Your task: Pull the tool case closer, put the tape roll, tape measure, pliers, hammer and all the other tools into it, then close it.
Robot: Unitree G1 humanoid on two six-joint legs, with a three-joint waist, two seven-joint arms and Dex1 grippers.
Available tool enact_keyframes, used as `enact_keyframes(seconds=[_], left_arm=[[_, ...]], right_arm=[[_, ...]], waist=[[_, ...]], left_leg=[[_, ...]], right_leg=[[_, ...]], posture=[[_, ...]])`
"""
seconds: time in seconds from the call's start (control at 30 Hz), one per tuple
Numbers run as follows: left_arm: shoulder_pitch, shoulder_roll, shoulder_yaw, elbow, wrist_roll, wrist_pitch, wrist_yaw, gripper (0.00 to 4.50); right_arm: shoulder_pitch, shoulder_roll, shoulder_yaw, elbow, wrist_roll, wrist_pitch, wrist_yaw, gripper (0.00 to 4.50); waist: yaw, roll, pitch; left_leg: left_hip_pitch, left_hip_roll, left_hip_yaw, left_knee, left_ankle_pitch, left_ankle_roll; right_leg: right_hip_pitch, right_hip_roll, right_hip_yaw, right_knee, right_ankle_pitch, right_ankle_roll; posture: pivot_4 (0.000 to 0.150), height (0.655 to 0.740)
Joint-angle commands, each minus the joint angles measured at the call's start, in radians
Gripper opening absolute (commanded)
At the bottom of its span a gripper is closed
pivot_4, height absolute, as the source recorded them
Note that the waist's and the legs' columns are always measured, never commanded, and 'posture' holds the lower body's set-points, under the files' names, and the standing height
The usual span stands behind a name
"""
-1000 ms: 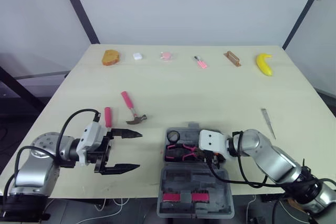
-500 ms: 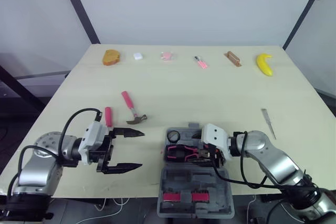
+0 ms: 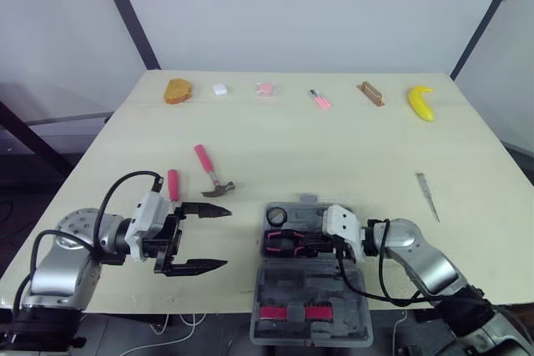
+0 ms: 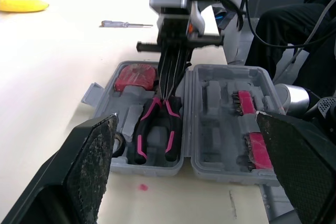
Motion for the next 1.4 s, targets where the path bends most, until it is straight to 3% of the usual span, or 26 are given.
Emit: enact_keyframes(seconds=[0.03,0.23,0.4,0.5,0.7,1.13,1.4], left_arm=[[-0.004,0.001,0.006,-0.023,-0.016,-0.009,-0.034,4.50],[0.001,0.007,0.002,-0.022,-0.012,-0.003,-0.036,4.50],[0.010,0.016,0.001,-0.022,-0.004,0.003,-0.035,4.50],[0.012,0.016,0.002,-0.025,-0.004,0.005,-0.033,4.50],[0.009,0.011,-0.002,-0.020,0.000,0.003,-0.029,4.50],[0.012,-0.041,0.050,-0.024,-0.041,0.098,0.086,4.50],[0.057,-0.113,0.162,0.059,-0.035,0.091,0.231,4.50]], right_arm=[[-0.006,0.003,0.030,0.068,-0.049,-0.028,0.001,0.04],[-0.022,-0.024,0.109,0.232,-0.154,-0.020,-0.003,0.04],[-0.030,-0.033,0.145,0.287,-0.187,0.010,0.006,0.04],[-0.036,-0.043,0.167,0.333,-0.220,-0.006,-0.002,0.04],[-0.041,-0.045,0.157,0.362,-0.229,-0.045,-0.024,0.04],[0.015,0.029,-0.192,-0.013,0.109,-0.040,-0.071,0.04],[0.209,-0.033,-0.480,-0.135,0.261,-0.113,-0.091,0.04]], waist=[[-0.001,0.000,0.000],[-0.002,-0.002,-0.003],[0.000,-0.008,-0.009],[0.001,-0.006,-0.013],[0.004,-0.009,-0.030],[-0.001,-0.001,-0.014],[0.001,-0.001,-0.013]], left_leg=[[0.000,0.000,0.000,0.000,0.000,0.000],[0.005,0.000,0.001,0.000,0.000,0.000],[0.009,0.000,0.001,0.000,0.000,0.000],[0.021,0.000,0.001,-0.002,0.000,0.000],[0.023,0.000,0.001,-0.002,0.000,0.000],[0.016,0.000,0.000,-0.002,0.000,0.000],[0.001,0.000,0.000,-0.003,0.000,0.000]], right_leg=[[0.000,0.000,0.000,0.000,0.000,0.000],[0.003,0.000,0.001,0.002,0.000,0.000],[0.005,0.000,0.001,0.004,0.000,0.000],[0.016,0.000,0.001,0.002,-0.003,-0.004],[0.019,-0.001,0.000,0.001,-0.003,-0.004],[0.014,0.000,0.000,0.000,-0.001,-0.002],[0.001,-0.001,0.000,-0.002,-0.001,-0.001]], posture=[[0.150,0.7400],[0.150,0.7400],[0.150,0.7400],[0.150,0.7400],[0.150,0.7400],[0.150,0.7400],[0.150,0.7400]])
